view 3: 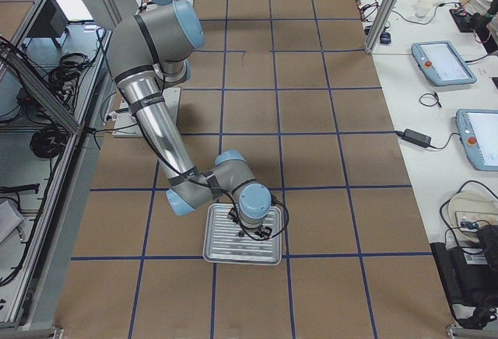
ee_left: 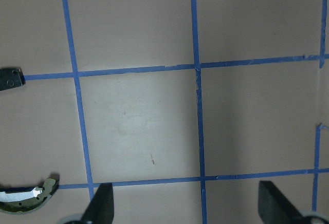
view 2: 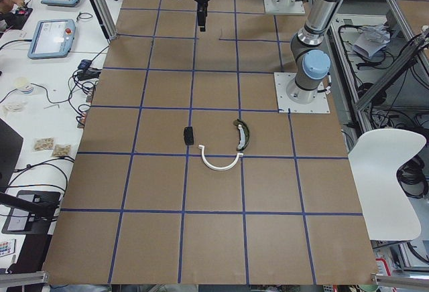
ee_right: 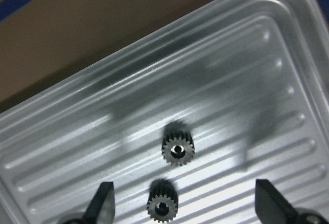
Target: Place bearing gear from tray to pile
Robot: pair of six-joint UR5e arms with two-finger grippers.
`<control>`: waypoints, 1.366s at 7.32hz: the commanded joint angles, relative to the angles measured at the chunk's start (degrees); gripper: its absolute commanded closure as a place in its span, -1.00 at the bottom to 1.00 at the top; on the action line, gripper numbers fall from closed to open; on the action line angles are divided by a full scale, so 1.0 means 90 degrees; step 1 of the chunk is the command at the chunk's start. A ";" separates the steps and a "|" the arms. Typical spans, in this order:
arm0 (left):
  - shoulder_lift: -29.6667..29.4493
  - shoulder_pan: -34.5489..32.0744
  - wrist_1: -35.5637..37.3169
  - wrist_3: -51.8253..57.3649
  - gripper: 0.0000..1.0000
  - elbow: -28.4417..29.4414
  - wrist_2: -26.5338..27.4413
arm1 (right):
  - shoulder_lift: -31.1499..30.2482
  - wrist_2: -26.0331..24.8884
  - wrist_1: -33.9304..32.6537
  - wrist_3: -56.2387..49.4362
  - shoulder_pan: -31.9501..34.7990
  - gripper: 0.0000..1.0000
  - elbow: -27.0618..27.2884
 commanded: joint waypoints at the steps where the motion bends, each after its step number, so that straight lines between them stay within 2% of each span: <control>1: -0.0011 0.0000 -0.0012 0.0000 -1.00 -0.0008 -0.0001 | 0.0024 -0.0020 -0.0029 -0.0026 -0.0037 -0.75 0.0097; 3: 0.0018 0.0000 -0.0022 0.0010 -1.00 -0.0008 0.0018 | 0.0004 -0.0049 -0.0029 -0.0045 -0.0057 -0.46 0.0185; 5: -0.0011 0.0009 -0.0012 0.0010 -1.00 -0.0008 0.0009 | 0.0014 -0.0040 -0.0252 -0.0065 -0.0154 -0.45 0.0185; 6: 0.0018 0.0009 -0.0022 0.0010 -1.00 -0.0008 0.0009 | 0.0014 -0.0040 -0.0282 -0.0065 -0.0154 -0.35 0.0185; 7: 0.0018 0.0009 -0.0012 0.0010 -1.00 -0.0018 0.0009 | 0.0014 -0.0040 -0.0263 -0.0065 -0.0154 -0.12 0.0195; 9: -0.0088 0.0009 -0.0031 0.0019 -1.00 -0.0037 0.0018 | 0.0014 -0.0049 -0.0244 -0.0055 -0.0154 0.46 0.0195; 10: -0.0041 0.0009 -0.0002 0.0010 -1.00 -0.0057 0.0047 | 0.0014 -0.0049 -0.0244 -0.0055 -0.0154 0.65 0.0195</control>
